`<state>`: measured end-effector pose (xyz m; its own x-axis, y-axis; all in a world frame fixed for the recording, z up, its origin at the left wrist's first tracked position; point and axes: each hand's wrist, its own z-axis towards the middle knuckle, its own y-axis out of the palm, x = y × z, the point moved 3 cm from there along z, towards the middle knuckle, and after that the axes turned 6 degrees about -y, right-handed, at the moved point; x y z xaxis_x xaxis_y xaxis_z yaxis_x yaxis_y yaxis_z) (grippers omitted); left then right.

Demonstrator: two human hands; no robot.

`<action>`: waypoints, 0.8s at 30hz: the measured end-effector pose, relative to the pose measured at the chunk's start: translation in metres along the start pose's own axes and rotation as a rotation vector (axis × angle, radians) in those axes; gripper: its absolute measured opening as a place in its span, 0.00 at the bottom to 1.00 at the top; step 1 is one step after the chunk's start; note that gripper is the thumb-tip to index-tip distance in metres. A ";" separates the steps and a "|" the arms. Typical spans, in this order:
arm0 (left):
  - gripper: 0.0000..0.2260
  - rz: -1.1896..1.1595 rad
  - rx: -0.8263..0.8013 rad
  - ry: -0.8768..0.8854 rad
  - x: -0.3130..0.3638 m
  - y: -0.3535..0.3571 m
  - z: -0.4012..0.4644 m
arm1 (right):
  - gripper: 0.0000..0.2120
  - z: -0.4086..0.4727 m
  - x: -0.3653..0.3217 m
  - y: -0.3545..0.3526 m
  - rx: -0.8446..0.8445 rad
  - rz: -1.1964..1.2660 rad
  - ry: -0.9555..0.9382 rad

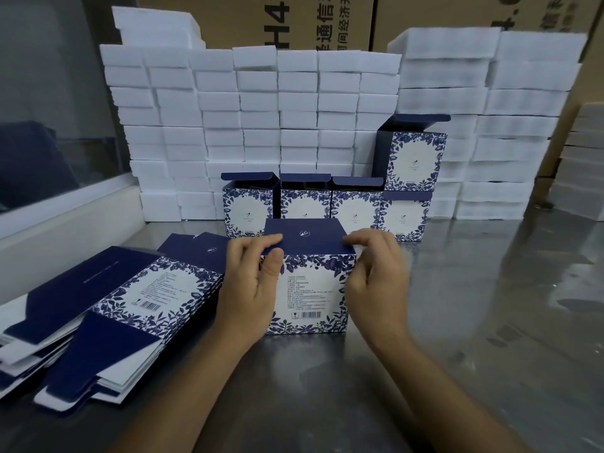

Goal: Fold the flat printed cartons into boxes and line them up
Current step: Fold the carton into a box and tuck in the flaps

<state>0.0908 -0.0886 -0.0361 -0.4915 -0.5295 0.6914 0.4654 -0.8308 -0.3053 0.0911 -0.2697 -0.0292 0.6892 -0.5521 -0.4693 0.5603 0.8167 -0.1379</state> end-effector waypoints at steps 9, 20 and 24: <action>0.21 0.207 -0.007 0.173 0.014 0.003 -0.009 | 0.09 -0.009 -0.033 0.018 -0.118 -0.230 -0.350; 0.17 0.173 0.103 0.220 0.022 0.002 -0.010 | 0.05 -0.009 -0.033 0.023 -0.139 -0.186 -0.256; 0.16 0.179 0.094 0.228 0.021 0.003 -0.009 | 0.05 -0.011 -0.021 0.021 -0.081 -0.158 -0.239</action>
<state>0.0753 -0.1037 -0.0281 -0.5431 -0.6997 0.4641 0.6206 -0.7069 -0.3394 0.0834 -0.2389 -0.0314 0.6903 -0.6897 -0.2188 0.6376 0.7228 -0.2667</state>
